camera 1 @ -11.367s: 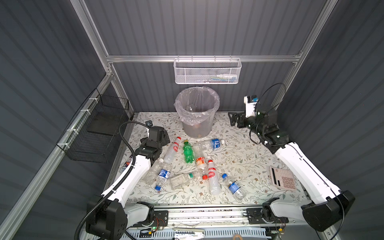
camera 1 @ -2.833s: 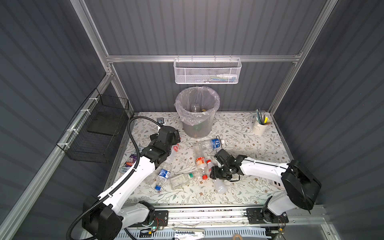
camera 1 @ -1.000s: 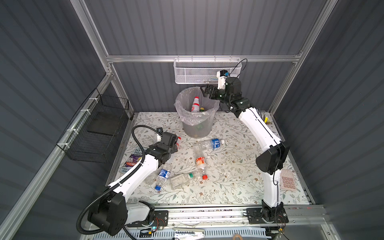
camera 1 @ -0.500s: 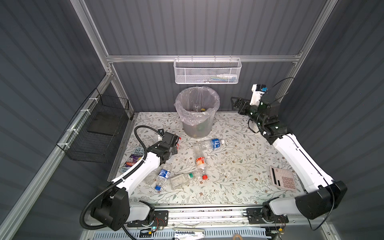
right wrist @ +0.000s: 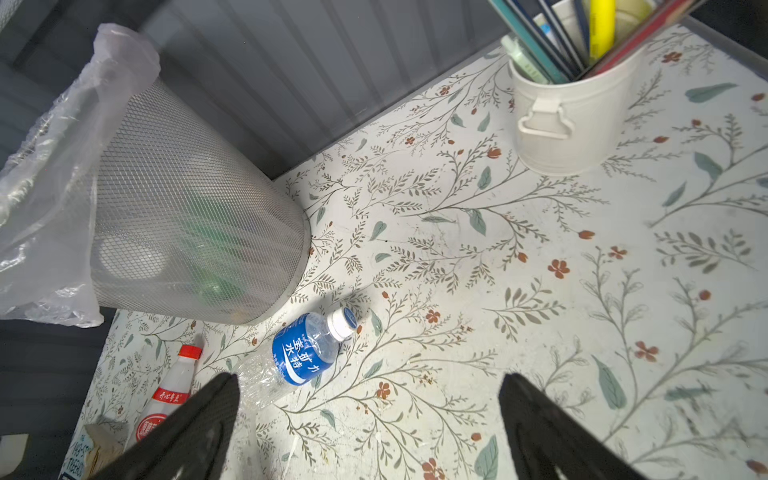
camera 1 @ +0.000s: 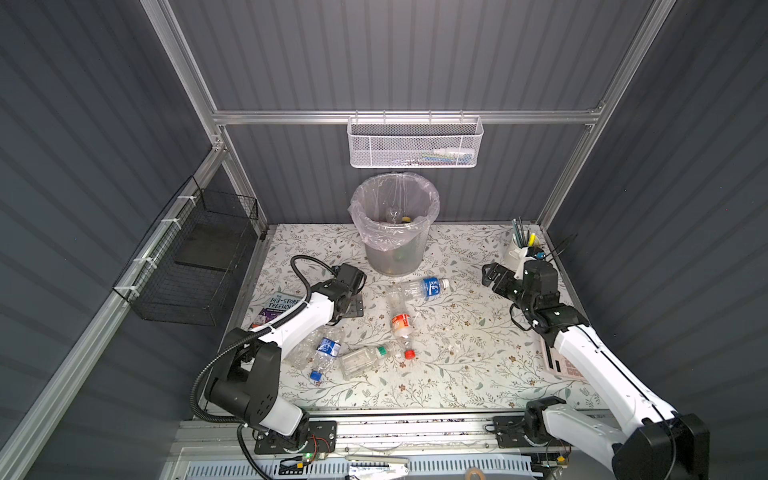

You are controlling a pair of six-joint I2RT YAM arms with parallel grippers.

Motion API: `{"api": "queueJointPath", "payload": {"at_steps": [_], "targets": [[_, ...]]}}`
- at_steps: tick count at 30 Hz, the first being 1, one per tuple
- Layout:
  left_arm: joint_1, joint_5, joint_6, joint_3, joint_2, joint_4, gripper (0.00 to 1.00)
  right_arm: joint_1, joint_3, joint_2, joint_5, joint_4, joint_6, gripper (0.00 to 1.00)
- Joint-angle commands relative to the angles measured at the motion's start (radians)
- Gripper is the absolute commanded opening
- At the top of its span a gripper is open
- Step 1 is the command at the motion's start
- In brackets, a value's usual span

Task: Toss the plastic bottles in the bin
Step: 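Grasp another red-capped white bottle with the left gripper while the right gripper withdraws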

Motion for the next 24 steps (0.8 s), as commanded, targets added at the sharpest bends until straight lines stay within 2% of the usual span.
{"api": "queueJointPath", "payload": {"at_steps": [1, 5, 14, 20, 24], "targets": [[0.004, 0.012, 0.032, 0.035, 0.029, -0.010, 0.99, -0.007, -0.029, -0.018, 0.014, 0.033, 0.050, 0.99], [0.015, -0.006, 0.073, 0.061, 0.081, 0.014, 0.99, -0.009, -0.040, -0.010, 0.000, 0.035, 0.061, 0.99], [0.043, 0.048, 0.164, 0.142, 0.199, 0.074, 0.98, -0.012, -0.068, -0.018, -0.003, 0.044, 0.069, 0.99], [0.058, 0.076, 0.196, 0.185, 0.272, 0.083, 0.92, -0.022, -0.073, -0.024, 0.000, 0.040, 0.066, 0.99], [0.066, 0.092, 0.207, 0.200, 0.308, 0.083, 0.83, -0.026, -0.074, -0.020, -0.003, 0.040, 0.068, 0.99]]}}
